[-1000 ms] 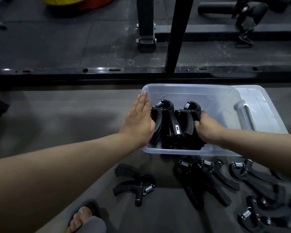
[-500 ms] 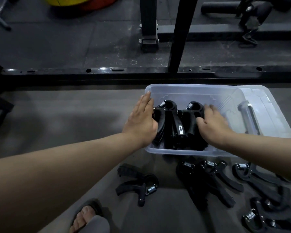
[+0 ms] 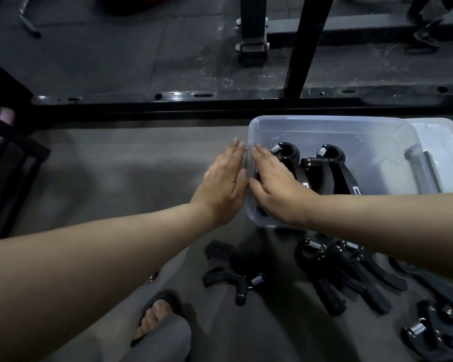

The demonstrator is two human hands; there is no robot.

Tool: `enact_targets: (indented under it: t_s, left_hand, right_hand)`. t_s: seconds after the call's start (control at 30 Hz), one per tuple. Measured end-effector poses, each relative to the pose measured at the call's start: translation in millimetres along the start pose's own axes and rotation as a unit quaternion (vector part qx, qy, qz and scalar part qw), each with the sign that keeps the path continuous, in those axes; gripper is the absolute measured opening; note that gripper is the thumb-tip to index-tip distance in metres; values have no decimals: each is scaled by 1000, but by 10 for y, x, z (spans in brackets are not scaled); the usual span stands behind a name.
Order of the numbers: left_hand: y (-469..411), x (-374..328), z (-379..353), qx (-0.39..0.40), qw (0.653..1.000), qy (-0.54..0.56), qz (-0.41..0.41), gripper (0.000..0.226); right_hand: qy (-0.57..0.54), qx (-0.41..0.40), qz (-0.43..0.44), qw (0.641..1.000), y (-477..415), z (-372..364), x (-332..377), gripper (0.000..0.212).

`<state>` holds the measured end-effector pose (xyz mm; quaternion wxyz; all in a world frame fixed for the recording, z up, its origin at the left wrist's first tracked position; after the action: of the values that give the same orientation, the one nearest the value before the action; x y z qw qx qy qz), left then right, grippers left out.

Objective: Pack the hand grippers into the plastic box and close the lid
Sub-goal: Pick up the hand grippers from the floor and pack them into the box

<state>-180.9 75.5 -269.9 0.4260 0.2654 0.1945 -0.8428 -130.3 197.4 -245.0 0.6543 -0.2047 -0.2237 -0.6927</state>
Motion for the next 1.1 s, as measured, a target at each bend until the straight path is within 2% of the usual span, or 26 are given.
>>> enact_targets:
  t_s: [0.13, 0.2, 0.3, 0.4, 0.5, 0.63, 0.77, 0.9, 1.1]
  left_hand:
    - [177, 422, 139, 26, 993, -66, 99, 55]
    - [278, 696, 214, 89, 975, -135, 156, 52]
    - [489, 1118, 355, 207, 927, -217, 226, 47]
    - [745, 1452, 551, 281, 886, -281, 240, 47]
    - [929, 1703, 735, 304, 869, -313, 233, 50]
    - [1072, 1866, 814, 361, 852, -329, 190, 53]
    - [1203, 1967, 736, 447, 810, -364, 110, 57]
    - [1274, 2029, 621, 449, 772, -451, -11, 54]
    - [1248, 2025, 596, 456, 739, -477, -133, 40]
  right_hand:
    - [-2, 9, -72, 997, -238, -124, 139, 75]
    - [19, -5, -90, 996, -391, -161, 169, 76]
    - [6, -22, -107, 994, -514, -246, 183, 74]
    - [-9, -41, -120, 992, -473, -310, 181, 71]
    - [-15, -48, -121, 991, -451, -318, 163, 70]
    - [-20, -50, -109, 993, -437, -323, 146, 66]
    - [-16, -62, -107, 992, -424, -299, 173, 67]
    - [-26, -70, -116, 990, -417, -283, 196, 65]
    - [-34, -68, -107, 991, -418, -294, 184, 65]
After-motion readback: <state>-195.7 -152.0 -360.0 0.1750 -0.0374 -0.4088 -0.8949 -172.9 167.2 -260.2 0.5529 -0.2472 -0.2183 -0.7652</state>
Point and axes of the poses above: each hand's wrist, its own y-axis away from the middle knuckle, its own z-axis out of the back of the hand, x = y × z, the point moved 4 cm from there along -y, towards the middle knuckle, and after that the axes turned 7 degrees about -x, right-handed, at the moved point
